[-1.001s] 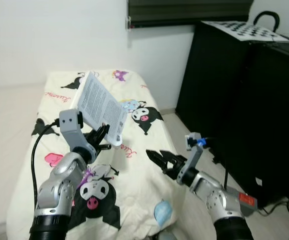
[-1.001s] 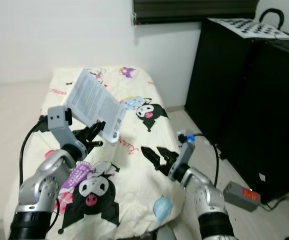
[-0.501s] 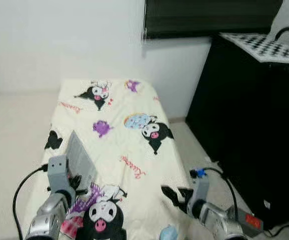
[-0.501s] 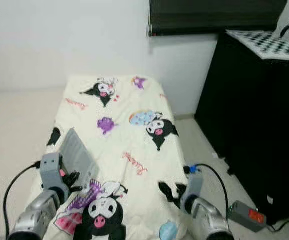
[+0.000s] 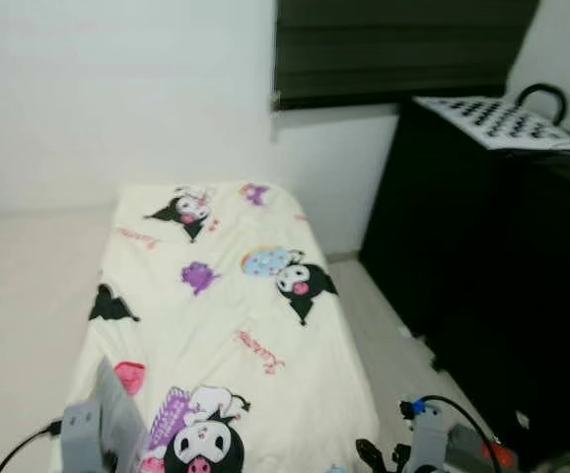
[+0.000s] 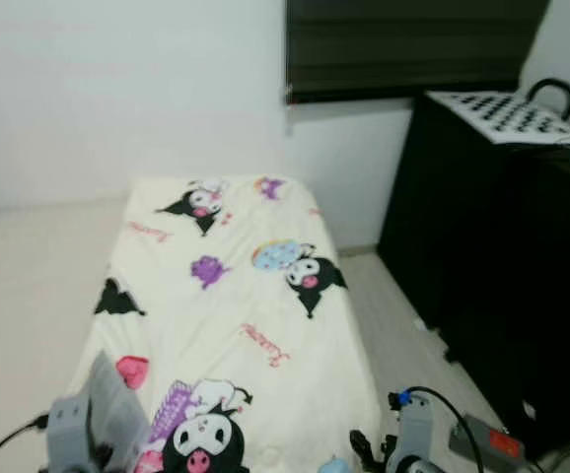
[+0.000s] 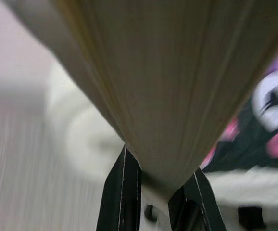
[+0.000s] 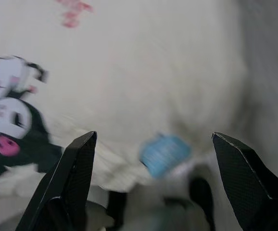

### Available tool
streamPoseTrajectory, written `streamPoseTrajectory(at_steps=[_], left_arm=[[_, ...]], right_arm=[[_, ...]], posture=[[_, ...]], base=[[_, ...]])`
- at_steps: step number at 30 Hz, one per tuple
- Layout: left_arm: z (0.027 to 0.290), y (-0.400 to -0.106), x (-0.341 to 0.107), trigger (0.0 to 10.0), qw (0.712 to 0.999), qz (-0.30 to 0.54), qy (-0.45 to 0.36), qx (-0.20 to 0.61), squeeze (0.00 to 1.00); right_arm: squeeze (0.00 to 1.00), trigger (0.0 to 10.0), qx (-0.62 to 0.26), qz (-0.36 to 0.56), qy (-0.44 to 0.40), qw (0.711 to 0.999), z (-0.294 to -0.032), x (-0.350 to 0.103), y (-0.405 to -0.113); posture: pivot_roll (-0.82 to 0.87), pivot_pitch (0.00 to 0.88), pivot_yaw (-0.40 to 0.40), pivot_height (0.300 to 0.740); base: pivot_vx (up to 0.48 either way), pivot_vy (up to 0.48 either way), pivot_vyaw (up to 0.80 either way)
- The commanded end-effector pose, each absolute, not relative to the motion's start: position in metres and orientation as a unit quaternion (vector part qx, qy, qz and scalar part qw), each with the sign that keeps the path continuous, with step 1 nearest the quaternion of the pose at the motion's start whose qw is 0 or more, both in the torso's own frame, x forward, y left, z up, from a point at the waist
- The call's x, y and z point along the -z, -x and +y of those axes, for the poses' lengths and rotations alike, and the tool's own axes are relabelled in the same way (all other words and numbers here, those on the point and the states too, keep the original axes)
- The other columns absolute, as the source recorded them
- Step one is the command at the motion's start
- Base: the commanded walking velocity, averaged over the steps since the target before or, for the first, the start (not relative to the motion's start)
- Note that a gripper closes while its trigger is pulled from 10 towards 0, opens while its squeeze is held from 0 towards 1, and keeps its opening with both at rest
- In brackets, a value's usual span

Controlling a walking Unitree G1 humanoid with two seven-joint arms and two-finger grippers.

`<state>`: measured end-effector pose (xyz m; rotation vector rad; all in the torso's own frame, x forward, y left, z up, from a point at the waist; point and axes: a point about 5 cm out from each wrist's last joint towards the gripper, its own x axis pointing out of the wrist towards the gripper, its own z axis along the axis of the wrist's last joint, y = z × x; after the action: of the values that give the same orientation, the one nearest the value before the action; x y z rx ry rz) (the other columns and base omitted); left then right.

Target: Clean up the room

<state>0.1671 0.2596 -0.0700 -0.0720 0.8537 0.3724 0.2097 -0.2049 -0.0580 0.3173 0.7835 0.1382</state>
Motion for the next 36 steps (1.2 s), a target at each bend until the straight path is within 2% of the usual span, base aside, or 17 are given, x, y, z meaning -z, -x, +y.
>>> streamPoseTrajectory(at_steps=[1,2,3,5,6,9,10,12,14,15,20,22,23,27,33,36], left_arm=[[0.266,-0.158,0.073,10.0,0.887,0.413,0.056,-0.199,0.00],[0.266,-0.158,0.073,10.0,0.887,0.413,0.056,-0.199,0.00],[0.266,-0.176,0.063,10.0,0.907,0.359,0.108,-0.192,0.00],[0.265,-0.185,0.057,10.0,0.916,0.334,0.132,-0.181,0.00],[0.262,-0.201,0.047,10.0,0.927,0.291,0.179,-0.153,0.00],[0.261,-0.211,0.039,10.0,0.933,0.263,0.207,-0.129,0.00],[0.259,-0.222,0.031,10.0,0.939,0.235,0.230,-0.098,0.00],[0.259,-0.222,0.031,10.0,0.939,0.235,0.230,-0.098,0.00],[0.250,-0.250,-0.003,10.0,0.946,0.142,0.289,0.028,0.00],[0.245,-0.257,-0.017,10.0,0.942,0.109,0.307,0.079,0.00],[0.237,-0.264,-0.038,10.0,0.928,0.058,0.336,0.148,0.00],[0.223,-0.271,-0.063,10.0,0.908,0.004,0.361,0.211,0.00],[0.223,-0.271,-0.063,10.0,0.908,0.004,0.361,0.211,0.00],[0.194,-0.274,-0.092,10.0,0.872,-0.044,0.372,0.314,0.00],[0.183,-0.275,-0.111,10.0,0.854,-0.070,0.373,0.355,0.00],[0.174,-0.272,-0.131,10.0,0.836,-0.087,0.358,0.406,0.00]], right_arm=[[0.00,10.0,-0.098,0.323,-0.168,0.926,-0.198,0.042,-0.231],[0.00,10.0,-0.098,0.323,-0.168,0.926,-0.198,0.042,-0.231],[0.00,10.0,-0.151,0.259,-0.179,0.937,-0.188,0.020,-0.254],[0.00,10.0,-0.166,0.237,-0.185,0.939,-0.185,0.012,-0.262],[0.00,10.0,-0.180,0.205,-0.200,0.941,-0.182,-0.001,-0.273],[0.00,10.0,-0.189,0.185,-0.210,0.941,-0.181,-0.009,-0.280],[0.00,10.0,-0.198,0.164,-0.219,0.941,-0.180,-0.018,-0.287],[0.00,10.0,-0.198,0.164,-0.219,0.941,-0.180,-0.018,-0.287],[0.00,10.0,-0.237,0.096,-0.260,0.931,-0.173,-0.047,-0.304],[0.00,10.0,-0.254,0.073,-0.273,0.925,-0.170,-0.057,-0.308],[0.00,10.0,-0.288,0.042,-0.291,0.911,-0.164,-0.071,-0.311],[0.00,10.0,-0.339,0.011,-0.324,0.883,-0.153,-0.089,-0.311],[0.00,10.0,-0.339,0.011,-0.324,0.883,-0.153,-0.089,-0.311],[0.00,10.0,-0.412,-0.016,-0.355,0.839,-0.134,-0.115,-0.307],[0.00,10.0,-0.430,-0.023,-0.367,0.825,-0.128,-0.124,-0.307],[0.00,10.0,-0.454,-0.031,-0.392,0.800,-0.125,-0.134,-0.304]], posture=[[-0.03,0.000,-0.047,0.740],[-0.03,0.000,-0.047,0.740],[-0.04,0.000,-0.048,0.740],[-0.04,0.000,-0.048,0.740],[-0.03,0.000,-0.052,0.740],[-0.03,0.000,-0.052,0.740],[-0.03,0.000,-0.051,0.740],[-0.03,0.000,-0.051,0.740],[-0.03,0.000,-0.048,0.740],[-0.03,0.000,-0.048,0.740],[-0.03,0.000,-0.047,0.740],[-0.04,0.000,-0.049,0.740],[-0.04,0.000,-0.049,0.740],[-0.04,0.000,-0.051,0.740],[-0.04,0.000,-0.053,0.740],[-0.04,0.000,-0.055,0.740]], base=[[0.000,0.000,0.77],[0.000,0.000,0.77],[0.000,0.000,0.77],[0.000,0.000,0.77],[0.000,0.000,0.77],[0.000,0.000,0.77],[0.000,0.000,0.77],[0.000,0.000,0.77],[0.000,0.000,0.77],[0.000,0.000,0.77],[0.000,0.000,0.77],[0.000,0.000,0.76],[0.000,0.000,0.76],[0.000,0.000,0.76],[0.000,0.000,0.76],[0.000,0.000,0.76]])
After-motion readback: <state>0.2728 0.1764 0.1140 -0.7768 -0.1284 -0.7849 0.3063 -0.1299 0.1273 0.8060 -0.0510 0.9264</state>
